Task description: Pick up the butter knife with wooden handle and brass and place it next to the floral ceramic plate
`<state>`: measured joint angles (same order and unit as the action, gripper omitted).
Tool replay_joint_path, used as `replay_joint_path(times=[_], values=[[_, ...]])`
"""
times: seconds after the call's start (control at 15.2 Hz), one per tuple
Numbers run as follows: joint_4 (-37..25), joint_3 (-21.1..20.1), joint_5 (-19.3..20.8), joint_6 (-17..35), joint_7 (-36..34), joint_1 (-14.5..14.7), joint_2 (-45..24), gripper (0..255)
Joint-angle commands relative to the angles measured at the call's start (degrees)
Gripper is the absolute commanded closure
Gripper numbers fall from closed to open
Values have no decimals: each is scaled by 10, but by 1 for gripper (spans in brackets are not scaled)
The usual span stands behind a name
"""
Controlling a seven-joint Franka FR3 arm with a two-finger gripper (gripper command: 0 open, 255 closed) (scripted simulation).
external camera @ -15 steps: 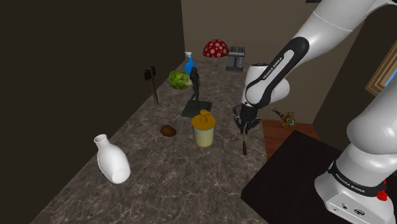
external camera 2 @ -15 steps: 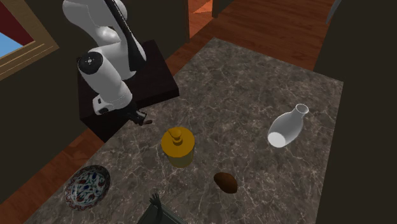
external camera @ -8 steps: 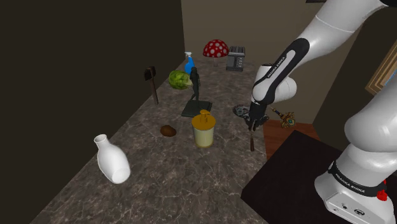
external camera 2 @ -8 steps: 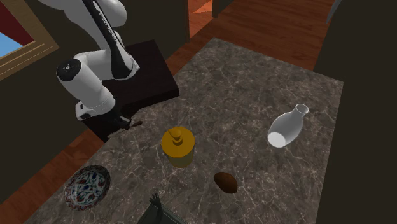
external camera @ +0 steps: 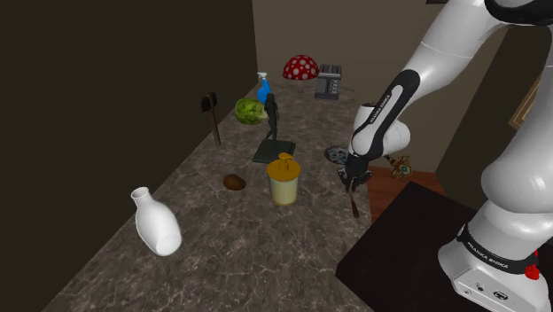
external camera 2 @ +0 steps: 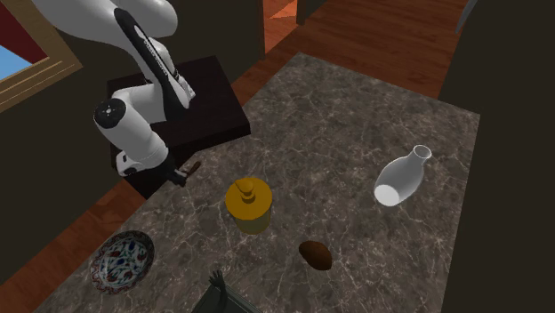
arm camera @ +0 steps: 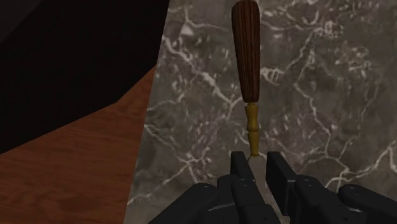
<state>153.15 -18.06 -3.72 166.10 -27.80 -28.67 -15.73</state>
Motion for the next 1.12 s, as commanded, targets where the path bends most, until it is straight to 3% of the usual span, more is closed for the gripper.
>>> replay_joint_path(times=[0.0, 0.26, 0.73, 0.79, 1.06], values=[[-4, 11, 11, 17, -5, 8, -21, 255], [-15, 32, 25, 47, -13, 24, -61, 255], [-15, 32, 25, 47, -13, 25, -61, 255], [-15, 32, 25, 47, -13, 25, -61, 0], [-15, 32, 25, 47, -13, 25, -61, 0]])
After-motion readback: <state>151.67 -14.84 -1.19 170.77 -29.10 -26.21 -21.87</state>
